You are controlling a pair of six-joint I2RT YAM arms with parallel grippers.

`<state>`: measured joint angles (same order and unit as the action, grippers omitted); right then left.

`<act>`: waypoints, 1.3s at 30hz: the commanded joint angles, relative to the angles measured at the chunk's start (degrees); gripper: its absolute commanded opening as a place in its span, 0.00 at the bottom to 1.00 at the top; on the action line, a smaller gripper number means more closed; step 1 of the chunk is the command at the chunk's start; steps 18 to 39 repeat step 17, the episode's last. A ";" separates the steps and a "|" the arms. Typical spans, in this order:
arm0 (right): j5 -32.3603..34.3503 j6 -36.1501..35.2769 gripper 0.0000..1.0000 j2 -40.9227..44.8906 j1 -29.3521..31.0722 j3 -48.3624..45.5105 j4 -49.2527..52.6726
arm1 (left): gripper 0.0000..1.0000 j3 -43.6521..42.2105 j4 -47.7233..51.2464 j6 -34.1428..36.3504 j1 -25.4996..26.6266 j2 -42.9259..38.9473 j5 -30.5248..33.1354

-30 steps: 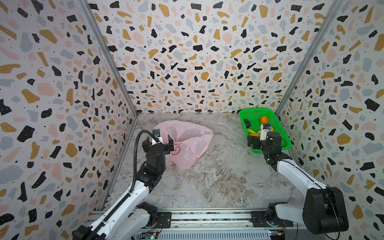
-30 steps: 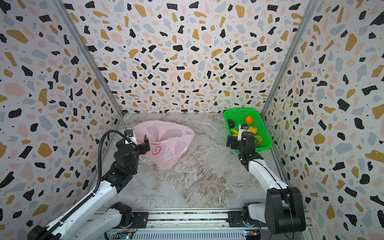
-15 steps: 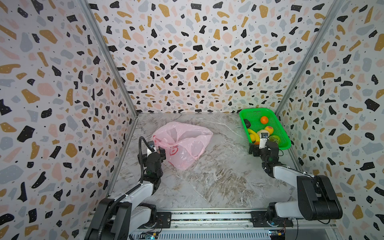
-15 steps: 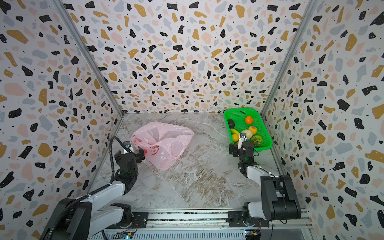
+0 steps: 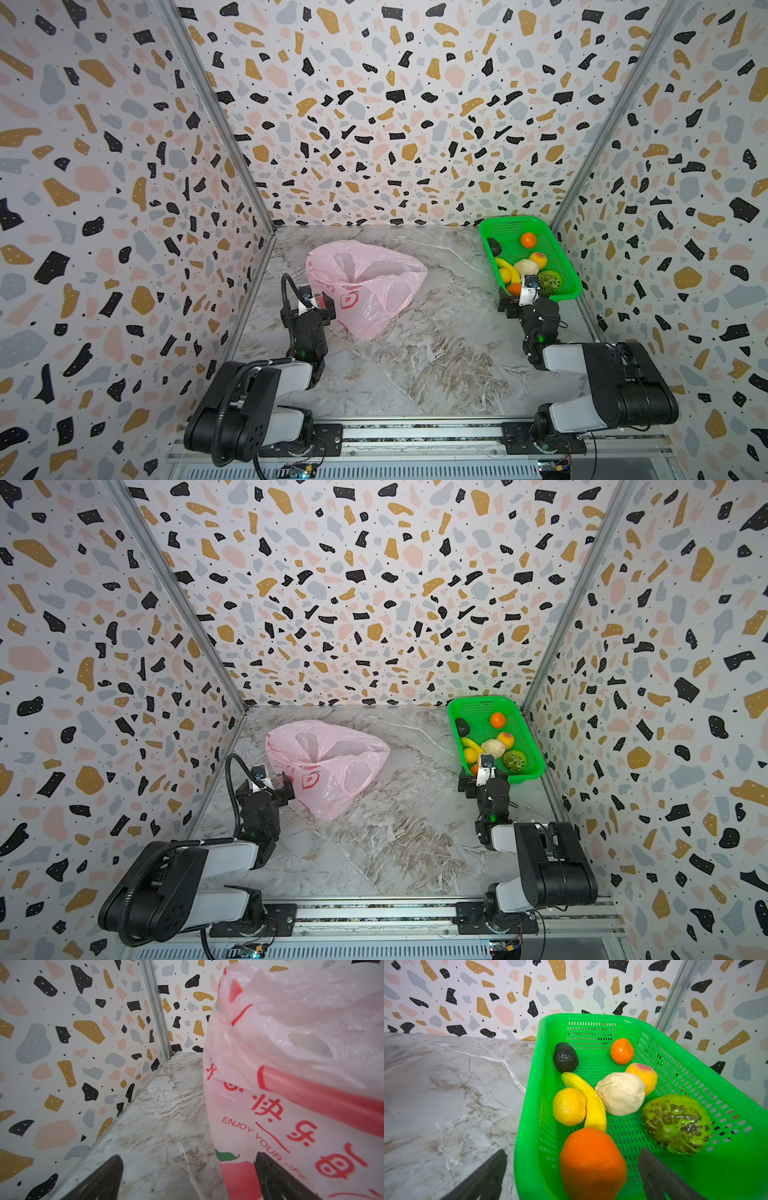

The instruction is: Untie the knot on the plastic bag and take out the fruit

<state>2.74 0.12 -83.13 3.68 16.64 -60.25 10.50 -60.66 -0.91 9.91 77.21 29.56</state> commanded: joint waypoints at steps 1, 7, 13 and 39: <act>-0.35 -0.89 0.99 -0.74 0.96 -1.56 -4.21 | 1.00 -1.24 -8.14 -0.76 -0.29 1.53 1.55; 2.01 -1.61 0.99 -1.94 2.22 -5.26 -11.73 | 1.00 -1.48 -8.96 -1.21 -0.42 2.02 2.25; 2.25 -1.30 0.99 -2.29 2.23 -4.95 -11.50 | 1.00 -1.53 -9.03 -1.35 -0.60 2.05 2.18; 1.83 -1.35 0.99 -2.17 1.96 -5.12 -11.55 | 0.99 -1.54 -9.03 -1.40 -0.60 2.14 2.10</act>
